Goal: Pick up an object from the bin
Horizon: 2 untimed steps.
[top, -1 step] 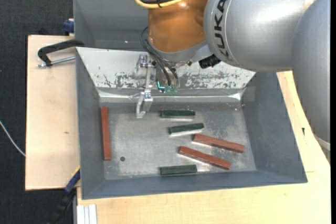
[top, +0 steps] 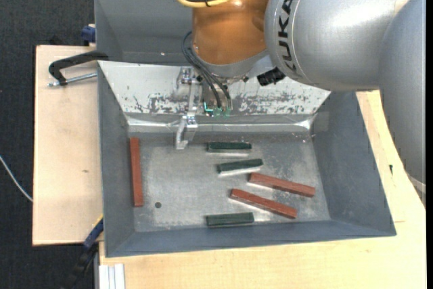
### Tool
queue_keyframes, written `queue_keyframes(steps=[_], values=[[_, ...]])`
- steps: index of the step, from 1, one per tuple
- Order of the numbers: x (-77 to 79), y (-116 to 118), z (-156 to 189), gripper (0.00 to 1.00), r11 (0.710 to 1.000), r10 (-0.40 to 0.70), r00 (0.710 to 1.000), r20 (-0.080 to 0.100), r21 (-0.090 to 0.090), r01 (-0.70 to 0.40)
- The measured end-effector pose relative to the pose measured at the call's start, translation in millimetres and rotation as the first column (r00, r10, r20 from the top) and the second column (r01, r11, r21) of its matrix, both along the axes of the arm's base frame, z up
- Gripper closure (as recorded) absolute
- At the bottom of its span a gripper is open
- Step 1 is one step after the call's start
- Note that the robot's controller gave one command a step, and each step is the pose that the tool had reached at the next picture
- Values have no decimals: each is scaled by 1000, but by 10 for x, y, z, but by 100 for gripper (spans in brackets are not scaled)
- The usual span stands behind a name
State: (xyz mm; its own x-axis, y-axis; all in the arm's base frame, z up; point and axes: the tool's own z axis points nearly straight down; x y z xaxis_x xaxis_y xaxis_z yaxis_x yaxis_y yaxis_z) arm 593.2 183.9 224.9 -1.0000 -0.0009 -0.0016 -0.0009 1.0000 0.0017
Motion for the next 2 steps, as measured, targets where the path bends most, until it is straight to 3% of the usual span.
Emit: queue_keyframes(steps=[1,2], values=[[-13,-410,-298,0,999,45,999,5,2,-45],[-3,-667,-941,0,997,80,997,4,-2,-80]])
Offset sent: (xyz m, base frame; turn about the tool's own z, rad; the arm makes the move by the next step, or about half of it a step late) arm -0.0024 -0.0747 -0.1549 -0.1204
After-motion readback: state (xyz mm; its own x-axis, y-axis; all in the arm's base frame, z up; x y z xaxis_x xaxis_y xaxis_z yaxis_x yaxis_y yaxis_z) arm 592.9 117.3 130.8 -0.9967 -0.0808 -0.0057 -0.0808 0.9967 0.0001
